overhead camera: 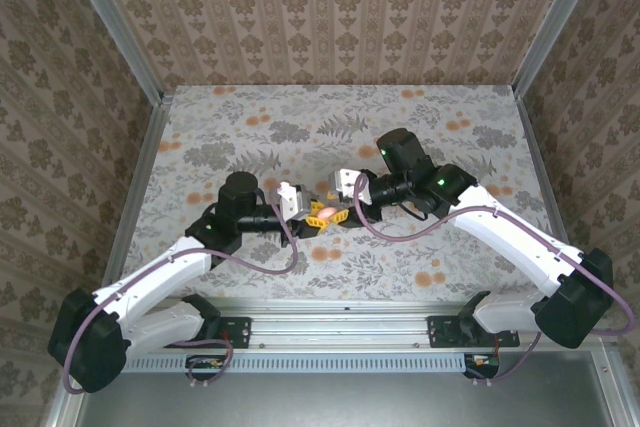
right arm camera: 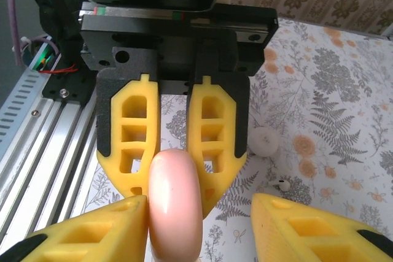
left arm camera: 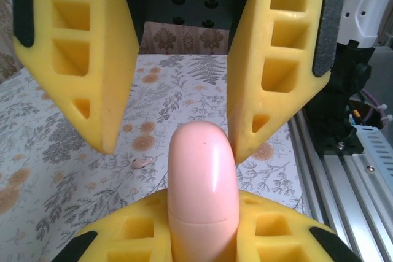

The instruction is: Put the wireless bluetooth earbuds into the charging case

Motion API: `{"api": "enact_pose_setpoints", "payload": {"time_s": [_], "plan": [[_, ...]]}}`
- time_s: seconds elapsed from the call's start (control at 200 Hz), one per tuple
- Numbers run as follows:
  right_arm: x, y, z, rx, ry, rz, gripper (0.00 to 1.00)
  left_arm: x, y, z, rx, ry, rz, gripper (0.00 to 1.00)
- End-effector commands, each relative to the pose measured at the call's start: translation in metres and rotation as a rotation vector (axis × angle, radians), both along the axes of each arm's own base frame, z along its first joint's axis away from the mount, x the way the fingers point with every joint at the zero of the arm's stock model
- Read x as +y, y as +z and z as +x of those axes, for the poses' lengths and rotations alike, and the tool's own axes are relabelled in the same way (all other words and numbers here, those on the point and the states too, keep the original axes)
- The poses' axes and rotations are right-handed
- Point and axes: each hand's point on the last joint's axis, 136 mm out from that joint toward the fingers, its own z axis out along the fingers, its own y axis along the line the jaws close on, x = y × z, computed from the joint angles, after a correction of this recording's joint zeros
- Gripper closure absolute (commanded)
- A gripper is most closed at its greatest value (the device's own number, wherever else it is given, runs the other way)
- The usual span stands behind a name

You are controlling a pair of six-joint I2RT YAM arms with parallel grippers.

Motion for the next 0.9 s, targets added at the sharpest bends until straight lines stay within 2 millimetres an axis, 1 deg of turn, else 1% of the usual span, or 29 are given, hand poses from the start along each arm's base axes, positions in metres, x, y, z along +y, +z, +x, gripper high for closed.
{"api": "enact_pose_setpoints", "payload": {"time_s": [0.0,0.09,0.17,0.335,0.425,0.535,0.685,0.735,0.85,0.865,0.895], "plan": [[-0.007,0.022,0.020,-0.064,-0.099,0.058,0.53,0.000,0.013,-0.009,-0.016,-0.035,-0.035,0.82],[-0.009,0.029,0.026,-0.073,-0.130,0.084,0.53,0.001,0.012,-0.010,-0.015,-0.034,-0.035,0.82],[-0.011,0.032,0.032,-0.078,-0.154,0.091,0.53,0.001,0.013,-0.010,-0.015,-0.033,-0.037,0.82],[-0.018,0.023,0.043,-0.093,-0.226,0.047,0.53,0.002,0.014,-0.008,-0.020,-0.015,-0.057,0.82],[-0.020,0.025,0.041,-0.106,-0.228,0.058,0.52,0.003,0.012,-0.007,-0.016,0.000,-0.064,0.83],[-0.021,0.031,0.034,-0.119,-0.207,0.085,0.52,0.004,0.009,-0.005,-0.011,0.016,-0.064,0.83],[-0.022,0.037,0.024,-0.104,-0.190,0.117,0.51,0.006,0.003,0.004,-0.001,0.074,-0.072,0.83],[-0.023,0.037,0.023,-0.081,-0.213,0.125,0.51,0.007,0.001,0.009,0.005,0.106,-0.079,0.84],[-0.031,0.026,0.025,-0.024,-0.293,0.121,0.51,0.013,-0.002,0.018,0.012,0.189,-0.093,0.84],[-0.033,0.025,0.025,-0.019,-0.304,0.123,0.51,0.015,-0.003,0.023,0.010,0.221,-0.096,0.84],[-0.035,0.023,0.025,-0.005,-0.324,0.129,0.51,0.018,-0.004,0.026,0.016,0.248,-0.104,0.84]]}}
